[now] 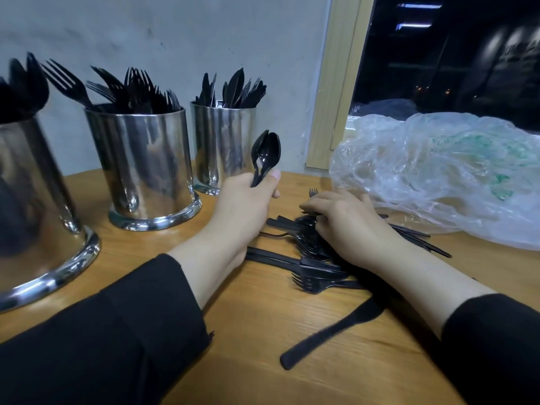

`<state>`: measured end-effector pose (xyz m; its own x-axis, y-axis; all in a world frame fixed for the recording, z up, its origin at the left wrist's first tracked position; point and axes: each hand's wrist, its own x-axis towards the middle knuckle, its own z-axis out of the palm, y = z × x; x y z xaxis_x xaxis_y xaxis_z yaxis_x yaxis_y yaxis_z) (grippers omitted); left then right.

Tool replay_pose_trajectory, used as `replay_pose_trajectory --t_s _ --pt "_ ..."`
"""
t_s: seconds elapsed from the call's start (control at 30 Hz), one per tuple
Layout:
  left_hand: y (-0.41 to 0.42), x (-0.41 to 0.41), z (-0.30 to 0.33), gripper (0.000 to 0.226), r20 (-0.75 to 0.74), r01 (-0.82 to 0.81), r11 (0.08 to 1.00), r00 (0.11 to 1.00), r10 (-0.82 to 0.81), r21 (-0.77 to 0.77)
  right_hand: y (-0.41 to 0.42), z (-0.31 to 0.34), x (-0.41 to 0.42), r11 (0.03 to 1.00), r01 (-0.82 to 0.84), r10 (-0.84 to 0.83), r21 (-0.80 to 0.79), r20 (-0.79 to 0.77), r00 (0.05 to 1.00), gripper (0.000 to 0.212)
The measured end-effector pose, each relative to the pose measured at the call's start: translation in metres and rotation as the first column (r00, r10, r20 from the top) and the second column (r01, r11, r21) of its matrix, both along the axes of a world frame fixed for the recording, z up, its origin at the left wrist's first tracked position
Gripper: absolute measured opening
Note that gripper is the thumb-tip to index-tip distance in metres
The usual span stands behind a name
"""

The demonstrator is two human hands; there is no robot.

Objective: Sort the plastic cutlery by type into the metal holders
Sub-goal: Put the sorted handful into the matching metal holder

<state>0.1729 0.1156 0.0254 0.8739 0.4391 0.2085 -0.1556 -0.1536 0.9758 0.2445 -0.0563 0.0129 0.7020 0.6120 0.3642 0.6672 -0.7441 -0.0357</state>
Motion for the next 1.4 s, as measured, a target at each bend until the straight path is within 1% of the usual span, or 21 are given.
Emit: replay_pose_trajectory --t_s 0.07,0.23,0.3,0.37,0.47,0.63,0.77,0.83,0.97,1.07,1.1,1.17,1.27,1.33,1.4 --pt "0.0 0.001 0.0 0.035 0.004 -0.003 1.0 1.0 0.003 0.008 0.003 0.003 0.006 0.999 0.003 -0.005 -0.045 -0.04 0.999 0.041" --pt "-0.002 0.003 0.001 0.036 0.025 0.019 0.999 0.999 -0.02 0.04 0.0 0.011 0.013 0.992 0.032 -0.047 -0.119 -0.132 0.99 0.031" --pt "-0.003 0.002 0.0 0.036 0.025 0.035 0.998 0.999 -0.036 0.054 -0.004 0.015 0.016 0.988 0.046 -0.075 -0.148 -0.194 0.978 0.036" --pt "-0.005 0.001 0.0 0.036 0.029 0.049 0.997 0.998 -0.051 0.064 -0.006 0.016 0.02 0.99 0.052 -0.082 -0.132 -0.233 0.969 0.04" --pt "-0.005 0.001 0.0 0.036 0.032 0.057 0.996 0.998 -0.059 0.075 -0.005 0.015 0.022 0.994 0.063 -0.081 -0.09 -0.222 0.972 0.036" --pt "-0.006 0.0 0.0 0.036 0.021 0.067 0.995 0.997 -0.069 0.078 -0.004 0.011 0.019 0.995 0.054 -0.065 -0.084 -0.138 0.988 0.027" --pt "-0.007 0.001 0.0 0.036 0.024 0.08 0.994 0.996 -0.082 0.07 -0.005 0.006 0.014 0.999 0.027 -0.028 -0.044 -0.002 1.0 0.02" --pt "-0.008 0.002 -0.001 0.036 0.024 0.084 0.994 0.996 -0.086 0.073 -0.004 0.004 0.012 1.0 0.014 -0.013 -0.019 0.039 0.999 0.018" --pt "-0.009 0.002 -0.002 0.035 0.023 0.091 0.994 0.995 -0.092 0.064 -0.004 -0.001 0.012 0.998 -0.012 0.003 0.06 0.144 0.99 0.013" --pt "-0.008 0.001 0.0 0.035 0.032 0.09 0.994 0.995 -0.092 0.058 -0.004 0.002 0.009 0.983 -0.064 0.026 0.17 0.221 0.975 0.007" --pt "-0.009 0.001 -0.001 0.035 0.038 0.092 0.994 0.995 -0.094 0.052 -0.004 0.003 0.008 0.967 -0.102 0.045 0.232 0.237 0.971 0.006" --pt "-0.009 0.001 0.0 0.034 0.049 0.097 0.994 0.994 -0.099 0.043 -0.004 0.008 0.003 0.903 -0.167 0.061 0.397 0.265 0.962 0.005" --pt "-0.009 0.0 0.0 0.033 0.058 0.098 0.994 0.993 -0.101 0.041 -0.005 0.016 -0.007 0.786 -0.195 0.014 0.587 0.298 0.954 0.005" --pt "-0.009 -0.001 0.0 0.036 0.06 0.109 0.993 0.992 -0.112 0.049 -0.005 0.02 -0.012 0.687 -0.184 -0.004 0.703 0.258 0.966 0.007" --pt "-0.01 -0.001 -0.001 0.038 0.067 0.111 0.989 0.991 -0.118 0.099 -0.005 0.023 -0.015 0.54 -0.144 0.012 0.829 0.163 0.987 0.013"
